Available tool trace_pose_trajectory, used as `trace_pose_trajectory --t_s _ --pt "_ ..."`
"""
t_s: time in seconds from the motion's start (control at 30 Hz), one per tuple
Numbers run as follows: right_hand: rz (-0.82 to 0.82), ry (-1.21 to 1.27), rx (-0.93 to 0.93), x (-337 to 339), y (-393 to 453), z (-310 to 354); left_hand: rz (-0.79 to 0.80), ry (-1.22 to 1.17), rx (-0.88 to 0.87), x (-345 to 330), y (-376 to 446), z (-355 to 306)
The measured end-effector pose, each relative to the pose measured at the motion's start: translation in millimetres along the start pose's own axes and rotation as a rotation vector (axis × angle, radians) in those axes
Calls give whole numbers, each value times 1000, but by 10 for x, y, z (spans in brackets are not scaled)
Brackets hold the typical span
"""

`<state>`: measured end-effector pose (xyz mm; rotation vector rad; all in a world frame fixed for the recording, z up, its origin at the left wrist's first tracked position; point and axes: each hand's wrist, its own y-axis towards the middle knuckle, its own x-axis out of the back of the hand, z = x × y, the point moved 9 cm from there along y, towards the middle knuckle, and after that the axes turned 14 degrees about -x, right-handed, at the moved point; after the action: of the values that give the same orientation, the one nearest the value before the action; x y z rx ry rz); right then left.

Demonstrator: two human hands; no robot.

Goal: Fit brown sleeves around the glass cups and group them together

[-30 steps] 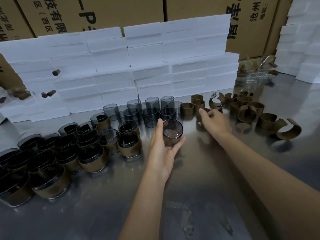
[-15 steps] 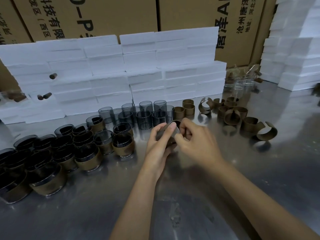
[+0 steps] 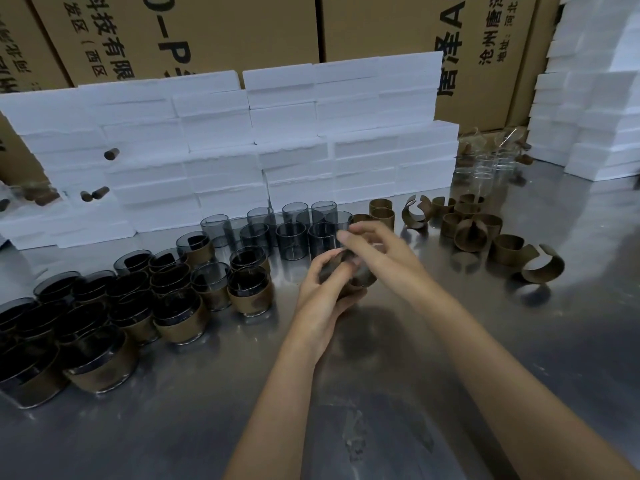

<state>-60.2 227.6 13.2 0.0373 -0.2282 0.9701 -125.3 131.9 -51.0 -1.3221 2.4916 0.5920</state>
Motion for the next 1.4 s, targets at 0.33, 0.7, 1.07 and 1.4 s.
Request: trace_pose_trajectory --t_s 0.33,0.7,1.07,1.4 --pt "-8 258 -43 -177 151 -298 75 -35 -6 -33 25 26" --pt "-313 523 -249 79 82 -539 227 216 -19 -185 -75 -4" --pt "-134 504 -169 -62 124 -554 208 94 -32 -176 -70 -62" --pt "-148 452 -154 -38 93 -548 209 15 -11 -127 -47 -27"
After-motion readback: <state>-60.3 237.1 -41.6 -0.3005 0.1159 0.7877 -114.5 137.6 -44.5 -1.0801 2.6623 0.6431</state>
